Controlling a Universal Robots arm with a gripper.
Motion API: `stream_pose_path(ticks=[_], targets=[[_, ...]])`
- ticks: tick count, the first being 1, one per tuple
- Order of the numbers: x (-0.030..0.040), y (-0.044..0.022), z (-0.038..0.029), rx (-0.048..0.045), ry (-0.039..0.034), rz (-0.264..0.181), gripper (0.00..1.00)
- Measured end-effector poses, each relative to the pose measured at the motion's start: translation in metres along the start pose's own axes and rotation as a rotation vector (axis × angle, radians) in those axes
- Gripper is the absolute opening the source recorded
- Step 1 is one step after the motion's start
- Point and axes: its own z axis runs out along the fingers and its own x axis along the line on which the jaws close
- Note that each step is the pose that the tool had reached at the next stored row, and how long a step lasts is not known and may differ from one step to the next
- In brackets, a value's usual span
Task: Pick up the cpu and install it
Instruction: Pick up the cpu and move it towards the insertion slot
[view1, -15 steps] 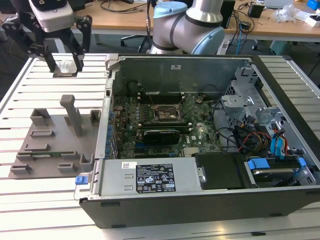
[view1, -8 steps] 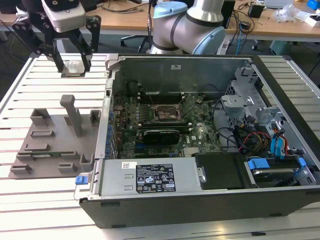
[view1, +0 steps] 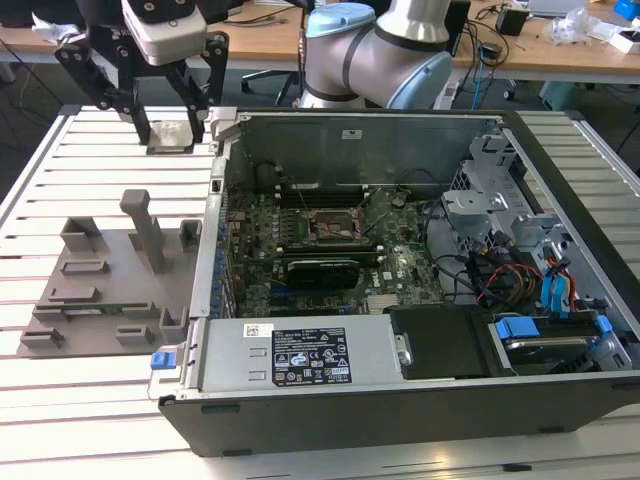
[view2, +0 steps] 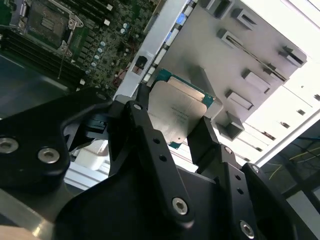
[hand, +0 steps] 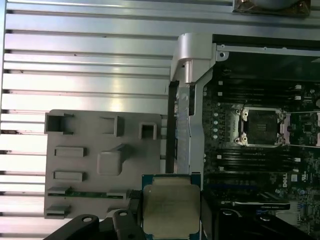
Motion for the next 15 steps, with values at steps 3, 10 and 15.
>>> stream_pose_path(ticks=[3, 10, 15], targets=[[-0.0053, -0.0001, 0.0001, 0.0, 0.0, 0.0, 0.55], [-0.0233, -0.0003, 0.0008, 0.0, 0.0, 0.0, 0.55], [-0.0338, -0.0003, 0.0012, 0.0001, 0.0, 0.0, 0.55]])
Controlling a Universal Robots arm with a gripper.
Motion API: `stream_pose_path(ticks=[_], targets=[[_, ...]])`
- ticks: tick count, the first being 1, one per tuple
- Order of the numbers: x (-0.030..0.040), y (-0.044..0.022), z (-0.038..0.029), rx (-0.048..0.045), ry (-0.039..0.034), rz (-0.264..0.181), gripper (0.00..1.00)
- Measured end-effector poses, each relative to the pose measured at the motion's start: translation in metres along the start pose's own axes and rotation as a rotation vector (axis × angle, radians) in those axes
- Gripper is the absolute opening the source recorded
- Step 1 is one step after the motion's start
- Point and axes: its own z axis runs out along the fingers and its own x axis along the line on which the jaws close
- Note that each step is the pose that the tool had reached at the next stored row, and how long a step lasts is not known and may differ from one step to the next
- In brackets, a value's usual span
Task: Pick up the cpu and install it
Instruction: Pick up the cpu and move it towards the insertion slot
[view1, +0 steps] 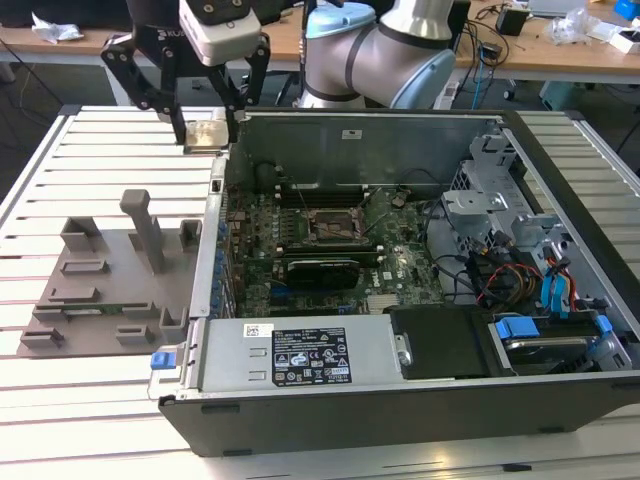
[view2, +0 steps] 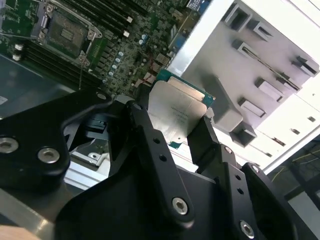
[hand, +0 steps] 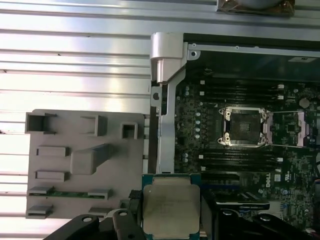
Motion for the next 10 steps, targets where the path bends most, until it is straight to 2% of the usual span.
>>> stream_pose_path(ticks=[8, 10], targets=[[-0.0204, 0.0023, 0.0025, 0.0011, 0.0, 0.0, 0.55], [-0.022, 0.0038, 0.0051, 0.0025, 0.0001, 0.0, 0.55]])
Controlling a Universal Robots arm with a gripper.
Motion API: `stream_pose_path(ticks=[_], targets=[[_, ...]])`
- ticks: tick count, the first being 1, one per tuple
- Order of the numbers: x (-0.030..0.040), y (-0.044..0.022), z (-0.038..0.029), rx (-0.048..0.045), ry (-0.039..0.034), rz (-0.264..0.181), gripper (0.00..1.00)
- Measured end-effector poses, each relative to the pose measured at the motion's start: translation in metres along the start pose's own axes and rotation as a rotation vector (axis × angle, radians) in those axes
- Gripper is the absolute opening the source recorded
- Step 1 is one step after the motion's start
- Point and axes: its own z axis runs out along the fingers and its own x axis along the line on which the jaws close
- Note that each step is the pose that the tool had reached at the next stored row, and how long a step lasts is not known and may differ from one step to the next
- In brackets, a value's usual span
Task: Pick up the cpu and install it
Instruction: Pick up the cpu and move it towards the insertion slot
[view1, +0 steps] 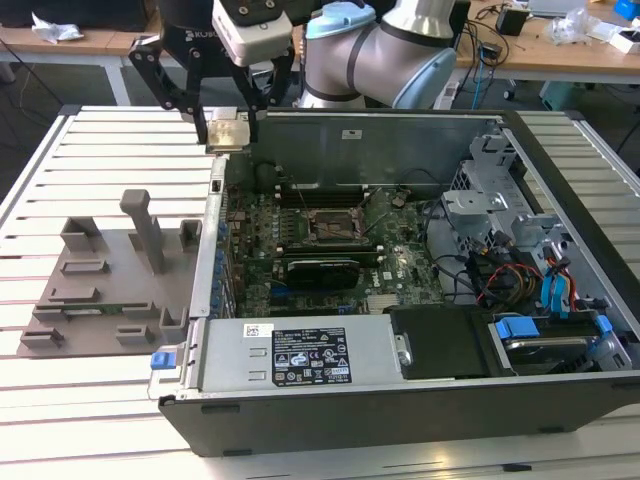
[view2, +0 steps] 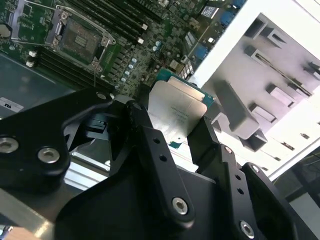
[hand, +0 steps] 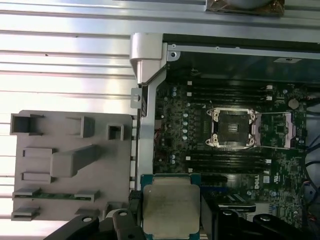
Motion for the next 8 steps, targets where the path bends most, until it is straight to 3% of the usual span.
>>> stream_pose_path(ticks=[8], targets=[[-0.0129, 0.0067, 0.0124, 0.0112, 0.0004, -0.001, 0.55]])
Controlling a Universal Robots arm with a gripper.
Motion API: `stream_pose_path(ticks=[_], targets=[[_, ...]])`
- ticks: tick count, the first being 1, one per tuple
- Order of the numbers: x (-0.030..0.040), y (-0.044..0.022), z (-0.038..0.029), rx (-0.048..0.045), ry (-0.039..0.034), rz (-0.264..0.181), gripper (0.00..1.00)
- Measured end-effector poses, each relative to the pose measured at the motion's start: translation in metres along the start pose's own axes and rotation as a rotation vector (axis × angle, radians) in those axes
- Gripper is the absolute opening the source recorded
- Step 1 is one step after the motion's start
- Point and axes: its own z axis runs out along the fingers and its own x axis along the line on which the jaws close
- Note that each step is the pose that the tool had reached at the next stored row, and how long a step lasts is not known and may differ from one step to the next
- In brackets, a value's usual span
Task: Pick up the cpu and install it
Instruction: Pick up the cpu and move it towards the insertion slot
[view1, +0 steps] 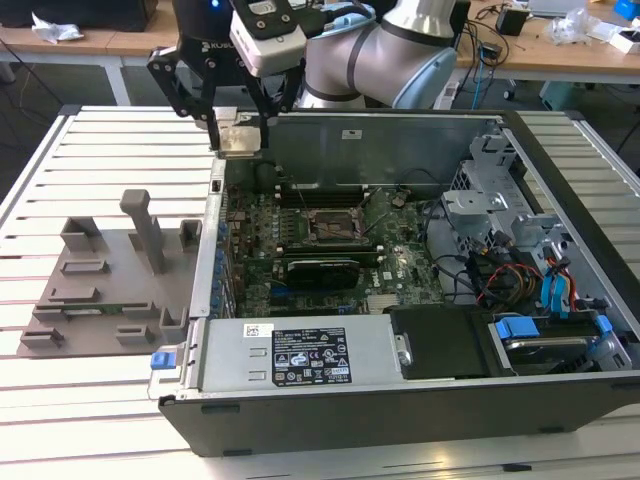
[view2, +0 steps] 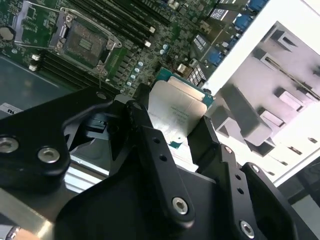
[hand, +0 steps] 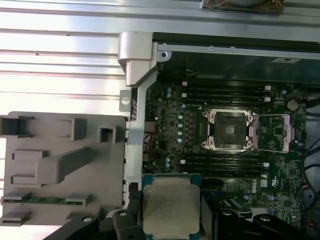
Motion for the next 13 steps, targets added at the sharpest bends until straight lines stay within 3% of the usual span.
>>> stream_pose_path(ticks=[7, 10, 13], targets=[[-0.0131, 0.0024, 0.0061, 0.0074, 0.0003, 0.0, 0.55], [-0.0235, 0.0034, 0.0101, 0.0129, 0.0004, -0.001, 0.55], [-0.0291, 0.0039, 0.012, 0.0158, 0.0005, -0.001, 0.55]])
